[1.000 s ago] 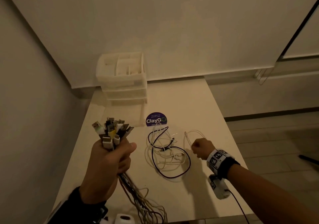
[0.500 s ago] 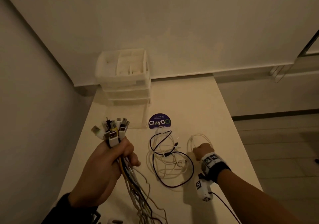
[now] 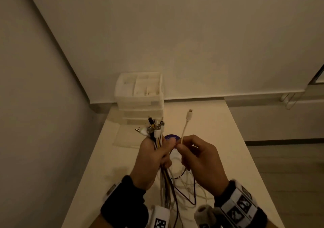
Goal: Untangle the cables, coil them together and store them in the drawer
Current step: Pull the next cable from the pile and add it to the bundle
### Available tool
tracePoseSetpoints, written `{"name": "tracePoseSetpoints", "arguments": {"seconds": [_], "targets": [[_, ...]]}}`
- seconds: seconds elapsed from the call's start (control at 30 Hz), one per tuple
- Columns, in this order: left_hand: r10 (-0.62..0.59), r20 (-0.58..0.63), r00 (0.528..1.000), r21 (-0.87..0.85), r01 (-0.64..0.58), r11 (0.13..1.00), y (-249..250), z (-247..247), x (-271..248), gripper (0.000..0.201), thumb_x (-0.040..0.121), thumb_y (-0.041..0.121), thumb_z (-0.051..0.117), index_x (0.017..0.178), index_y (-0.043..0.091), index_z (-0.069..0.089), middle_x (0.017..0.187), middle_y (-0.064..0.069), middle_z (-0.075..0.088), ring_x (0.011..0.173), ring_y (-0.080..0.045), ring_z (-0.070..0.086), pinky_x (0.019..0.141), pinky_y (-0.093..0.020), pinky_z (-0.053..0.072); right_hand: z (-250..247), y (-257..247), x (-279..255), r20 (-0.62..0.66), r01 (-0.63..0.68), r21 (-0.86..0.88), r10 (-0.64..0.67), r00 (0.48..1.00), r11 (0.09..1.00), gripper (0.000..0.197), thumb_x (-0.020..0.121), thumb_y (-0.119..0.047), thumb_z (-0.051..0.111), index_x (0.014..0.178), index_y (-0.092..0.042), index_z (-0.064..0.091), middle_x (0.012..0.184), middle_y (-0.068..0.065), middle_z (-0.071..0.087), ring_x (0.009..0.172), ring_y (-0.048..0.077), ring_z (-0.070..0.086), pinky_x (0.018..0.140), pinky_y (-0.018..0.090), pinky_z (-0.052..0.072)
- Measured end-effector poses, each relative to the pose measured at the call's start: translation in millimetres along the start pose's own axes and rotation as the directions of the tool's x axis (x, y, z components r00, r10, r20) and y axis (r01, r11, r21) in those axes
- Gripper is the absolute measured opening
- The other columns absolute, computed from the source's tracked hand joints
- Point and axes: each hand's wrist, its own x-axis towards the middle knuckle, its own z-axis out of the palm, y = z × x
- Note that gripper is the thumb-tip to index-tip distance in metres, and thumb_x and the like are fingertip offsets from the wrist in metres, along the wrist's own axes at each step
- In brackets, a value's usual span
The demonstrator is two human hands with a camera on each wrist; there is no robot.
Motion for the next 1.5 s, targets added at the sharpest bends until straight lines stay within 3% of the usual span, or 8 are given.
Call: {"name": "tracePoseSetpoints", "arguments": {"seconds": [0.17,0.37,0.67,0.9,1.03,1.17,1.37,1.5], "targets": [[0.095,-0.009,0.995,0.113,-0.094,0.989,12,2,7,0.038,0.083,0.029,0.07,0.07,0.003,0.046,0.051,-0.003,0.039,0.045,-0.018,0.035,0.046,-0.026,0.034,17,-21,-9,-0.026,0.225,-0.26,-0.24,0.971,0.939,0.029,0.085,-0.014,0.07,0.073,-0.039,0.064,0.07,-0.029,0.062,0.068,-0.007,0.061,0.064,0.005,0.042],[0.136,-0.065,0.989,0.22,-0.119,0.968,4,4,7,0.029,0.096,0.032,0.056,0.078,0.01,0.057,0.064,-0.008,0.049,0.06,-0.015,0.05,0.059,-0.027,0.045,21,-14,-16,0.019,0.259,-0.528,-0.294,0.956,0.809,0.009,0.08,-0.019,0.077,0.077,-0.026,0.071,0.064,-0.028,0.044,0.07,-0.014,0.051,0.065,0.0,0.037],[0.199,-0.064,0.978,0.035,-0.198,0.98,36,-30,5,0.046,0.095,0.044,0.038,0.063,0.012,0.044,0.054,-0.004,0.031,0.044,-0.022,0.051,0.062,-0.048,0.057,14,32,-28,0.296,-0.014,-0.23,0.083,0.951,0.973,0.034,0.099,-0.026,0.05,0.073,-0.009,0.062,0.055,-0.009,0.056,0.05,0.003,0.051,0.056,0.017,0.041],[0.238,-0.039,0.971,-0.028,-0.239,0.971,87,-67,-6,0.042,0.096,0.037,0.051,0.061,0.019,0.038,0.05,0.004,0.026,0.035,-0.009,0.022,0.038,-0.019,0.023,-6,102,-30,0.066,-0.284,-0.169,0.298,0.952,0.944,0.053,0.082,-0.06,0.055,0.055,-0.015,0.052,0.053,-0.006,0.044,0.051,0.008,0.041,0.057,0.023,0.038],[0.268,0.012,0.963,0.459,-0.243,0.855,67,-49,-15,0.024,0.079,0.014,0.077,0.061,0.024,0.063,0.041,0.016,0.051,0.034,0.003,0.043,0.039,-0.011,0.035,0,81,-15,0.002,-0.274,-0.035,0.274,0.962,0.961,0.054,0.088,-0.028,0.068,0.054,-0.002,0.035,0.056,0.009,0.029,0.054,0.016,0.029,0.057,0.029,0.032],[0.091,0.108,0.99,0.517,-0.134,0.845,25,-29,-12,0.02,0.078,0.016,0.079,0.092,0.03,0.075,0.083,0.022,0.073,0.079,0.007,0.067,0.073,-0.016,0.051,2,35,2,0.012,-0.198,0.044,0.197,0.98,0.979,0.055,0.081,0.004,0.064,0.045,-0.018,0.028,0.051,-0.002,0.02,0.05,0.014,0.018,0.053,0.03,0.023],[0.085,0.057,0.995,0.365,-0.1,0.926,-2,0,-8,0.022,0.083,0.009,0.073,0.098,0.025,0.074,0.091,0.007,0.076,0.088,-0.01,0.07,0.078,-0.028,0.055,-7,-7,9,0.112,-0.092,0.176,0.073,0.991,0.98,0.041,0.087,-0.021,0.055,0.053,-0.003,0.04,0.052,0.003,0.03,0.049,0.015,0.025,0.05,0.027,0.024],[0.192,-0.039,0.981,0.365,-0.165,0.916,9,-3,-3,0.019,0.086,0.009,0.069,0.079,0.025,0.074,0.057,0.014,0.065,0.051,0.001,0.058,0.054,-0.025,0.044,-19,12,2,0.166,-0.143,0.228,0.106,0.98,0.963,0.041,0.093,-0.032,0.05,0.064,-0.003,0.051,0.058,0.008,0.036,0.052,0.014,0.03,0.053,0.028,0.028]]}}
